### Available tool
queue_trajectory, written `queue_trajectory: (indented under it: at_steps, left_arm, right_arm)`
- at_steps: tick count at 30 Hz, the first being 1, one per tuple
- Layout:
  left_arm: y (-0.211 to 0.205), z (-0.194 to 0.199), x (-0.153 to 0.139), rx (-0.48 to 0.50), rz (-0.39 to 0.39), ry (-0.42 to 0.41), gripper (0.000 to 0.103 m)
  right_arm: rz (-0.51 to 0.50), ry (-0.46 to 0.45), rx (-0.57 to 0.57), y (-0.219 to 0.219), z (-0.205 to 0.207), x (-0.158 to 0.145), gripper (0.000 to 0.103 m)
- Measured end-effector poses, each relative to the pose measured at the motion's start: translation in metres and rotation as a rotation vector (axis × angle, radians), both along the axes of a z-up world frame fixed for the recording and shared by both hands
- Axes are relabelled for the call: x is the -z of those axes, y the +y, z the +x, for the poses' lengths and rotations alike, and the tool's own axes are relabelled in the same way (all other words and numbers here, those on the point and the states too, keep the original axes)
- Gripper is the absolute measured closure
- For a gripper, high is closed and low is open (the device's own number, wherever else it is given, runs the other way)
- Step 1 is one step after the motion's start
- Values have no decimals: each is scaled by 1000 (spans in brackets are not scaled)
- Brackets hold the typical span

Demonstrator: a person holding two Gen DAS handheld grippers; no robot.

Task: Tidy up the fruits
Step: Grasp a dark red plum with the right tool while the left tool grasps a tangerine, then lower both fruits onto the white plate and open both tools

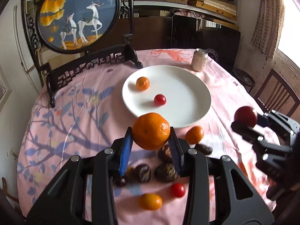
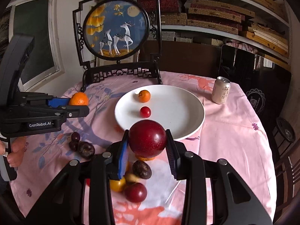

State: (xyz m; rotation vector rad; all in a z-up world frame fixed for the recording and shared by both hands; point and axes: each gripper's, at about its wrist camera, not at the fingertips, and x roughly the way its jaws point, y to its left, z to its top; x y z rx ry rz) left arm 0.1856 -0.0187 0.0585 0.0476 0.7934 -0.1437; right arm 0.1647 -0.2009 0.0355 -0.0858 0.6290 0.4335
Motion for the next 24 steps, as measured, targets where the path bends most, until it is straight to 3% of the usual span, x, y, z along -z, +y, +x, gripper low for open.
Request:
queue_trajectory:
  at_steps: [6, 11, 12, 13, 15, 20, 24]
  left_arm:
    - [-33, 85, 43, 0, -49, 128, 65]
    - [-32, 118, 79, -47, -73, 221, 64]
    - [-30, 121, 79, -58, -85, 214, 57]
    - [-28, 121, 78, -66, -99, 194, 44]
    - [-25, 117, 70, -84, -97, 144, 32]
    - [-12, 86, 43, -95, -98, 98, 24]
    - [2, 45, 28, -98, -103, 72, 21]
  right_arm:
    - [-30, 136, 54, 8, 71, 40, 66]
    - [-50, 186, 67, 10, 102, 60, 61]
    - [-53, 185, 58, 12, 104, 62, 59]
    - [-53, 181, 52, 13, 104, 62, 54]
    - [-38, 186, 45, 11, 100, 59, 54]
    - [11, 189, 47, -4, 74, 46, 53]
    - [-24, 187, 31, -12, 36, 43, 54]
